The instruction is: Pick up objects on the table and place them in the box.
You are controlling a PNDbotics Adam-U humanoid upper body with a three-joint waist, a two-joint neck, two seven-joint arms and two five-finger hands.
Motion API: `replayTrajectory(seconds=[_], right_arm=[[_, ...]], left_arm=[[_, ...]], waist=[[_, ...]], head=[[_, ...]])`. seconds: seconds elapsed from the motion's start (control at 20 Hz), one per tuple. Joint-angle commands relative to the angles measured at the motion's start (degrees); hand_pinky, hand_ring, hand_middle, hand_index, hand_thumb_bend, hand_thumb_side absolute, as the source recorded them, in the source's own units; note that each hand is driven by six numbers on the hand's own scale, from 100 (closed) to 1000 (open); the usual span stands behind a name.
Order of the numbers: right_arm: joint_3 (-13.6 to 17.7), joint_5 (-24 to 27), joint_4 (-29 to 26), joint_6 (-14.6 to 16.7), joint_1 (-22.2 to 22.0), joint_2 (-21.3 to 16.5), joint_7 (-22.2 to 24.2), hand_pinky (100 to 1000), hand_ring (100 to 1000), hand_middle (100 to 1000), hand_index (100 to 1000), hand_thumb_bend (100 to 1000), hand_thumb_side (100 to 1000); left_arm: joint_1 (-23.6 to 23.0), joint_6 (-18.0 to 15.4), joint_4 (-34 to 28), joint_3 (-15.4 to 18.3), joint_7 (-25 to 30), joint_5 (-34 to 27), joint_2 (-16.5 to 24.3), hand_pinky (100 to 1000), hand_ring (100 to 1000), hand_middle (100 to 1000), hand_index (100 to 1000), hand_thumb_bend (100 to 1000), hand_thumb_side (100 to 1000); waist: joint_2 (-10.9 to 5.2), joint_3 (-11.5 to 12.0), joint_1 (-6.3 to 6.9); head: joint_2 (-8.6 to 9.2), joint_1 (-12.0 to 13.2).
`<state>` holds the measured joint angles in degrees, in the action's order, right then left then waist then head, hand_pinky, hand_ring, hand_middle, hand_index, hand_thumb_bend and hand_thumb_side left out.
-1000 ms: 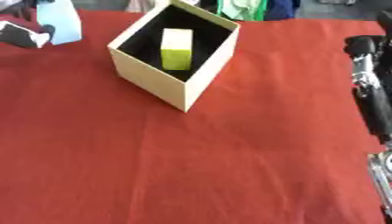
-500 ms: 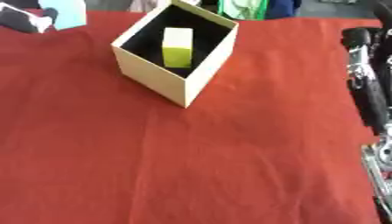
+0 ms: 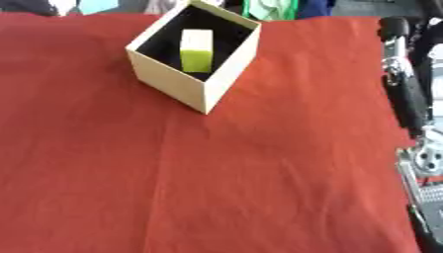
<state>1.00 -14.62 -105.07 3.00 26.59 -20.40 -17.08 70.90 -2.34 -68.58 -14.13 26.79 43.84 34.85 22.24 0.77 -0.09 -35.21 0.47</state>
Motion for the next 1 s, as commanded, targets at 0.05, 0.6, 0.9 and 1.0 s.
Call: replayTrajectory(seconds=[0.05, 0.6, 0.9, 1.0], right_arm=[[0.1, -0.7, -1.5, 0.1, 0.2, -0.3, 0.4, 797, 747, 693, 1000, 100, 841], [-0.3, -1.0, -2.2, 0.1, 0.2, 1.3, 0.7, 797, 747, 694, 1000, 100, 838], [-0.5, -1.0, -2.6, 0.1, 0.3, 2.0, 0.7, 796, 747, 693, 1000, 100, 836], [-0.5, -1.0, -2.7, 0.1, 0.4, 2.3, 0.7, 796, 747, 694, 1000, 100, 835]], left_arm=[[1.5, 0.2, -3.0, -1.1, 0.5, -2.0, -0.2, 560, 524, 348, 459, 100, 302], [1.0, 1.6, -4.1, -3.8, 0.9, -4.7, -5.7, 557, 517, 344, 459, 100, 358], [0.0, 2.0, -2.5, -4.3, 0.1, -5.6, -8.2, 554, 513, 341, 457, 100, 358], [-0.4, 2.1, -1.9, -4.4, -0.3, -5.7, -9.0, 553, 512, 340, 456, 100, 357]], waist=[[-1.98, -0.1, 0.17], [-2.85, -1.5, 0.35], [-3.07, -1.7, 0.15], [-3.1, -1.8, 0.03]], head=[[-0.81, -0.4], [-1.85, -0.2], [-1.91, 0.1], [-1.88, 0.2]])
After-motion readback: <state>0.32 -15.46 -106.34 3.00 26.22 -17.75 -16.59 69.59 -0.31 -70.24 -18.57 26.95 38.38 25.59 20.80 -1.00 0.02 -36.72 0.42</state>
